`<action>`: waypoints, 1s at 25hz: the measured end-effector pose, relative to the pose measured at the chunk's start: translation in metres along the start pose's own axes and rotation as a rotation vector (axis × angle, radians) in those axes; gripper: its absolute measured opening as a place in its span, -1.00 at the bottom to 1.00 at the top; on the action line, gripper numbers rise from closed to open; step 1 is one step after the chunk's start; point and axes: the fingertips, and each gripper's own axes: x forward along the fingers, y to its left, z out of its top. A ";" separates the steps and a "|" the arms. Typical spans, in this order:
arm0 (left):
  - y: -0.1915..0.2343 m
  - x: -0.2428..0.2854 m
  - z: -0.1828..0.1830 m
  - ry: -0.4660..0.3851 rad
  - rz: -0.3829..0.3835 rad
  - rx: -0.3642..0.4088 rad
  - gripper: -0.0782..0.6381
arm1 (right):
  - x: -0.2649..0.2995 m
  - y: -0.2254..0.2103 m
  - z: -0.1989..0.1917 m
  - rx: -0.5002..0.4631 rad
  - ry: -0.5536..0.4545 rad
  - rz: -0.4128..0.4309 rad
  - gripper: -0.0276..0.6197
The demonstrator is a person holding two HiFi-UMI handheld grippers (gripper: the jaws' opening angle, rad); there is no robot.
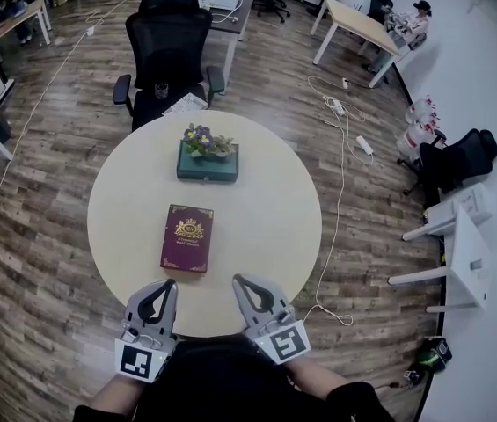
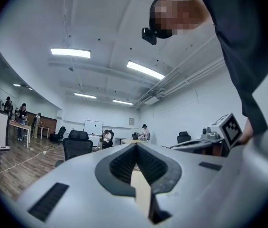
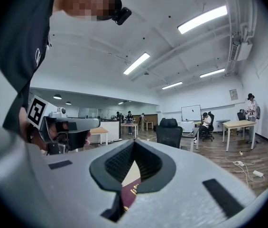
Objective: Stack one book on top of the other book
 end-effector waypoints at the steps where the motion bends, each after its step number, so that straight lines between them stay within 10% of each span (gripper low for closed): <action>1: 0.002 0.000 0.000 -0.001 0.009 -0.002 -0.76 | 0.000 -0.002 0.002 -0.006 -0.008 -0.002 -0.90; 6: 0.017 0.005 0.031 -0.123 0.090 -0.003 -0.76 | -0.003 -0.008 0.003 -0.031 -0.006 -0.024 -0.90; 17: 0.016 -0.002 0.002 0.000 0.095 -0.017 -0.76 | -0.004 -0.012 -0.003 -0.006 0.001 -0.060 -0.90; 25: 0.017 0.002 0.023 -0.083 0.120 0.016 -0.76 | -0.008 -0.015 -0.005 -0.008 -0.003 -0.079 -0.90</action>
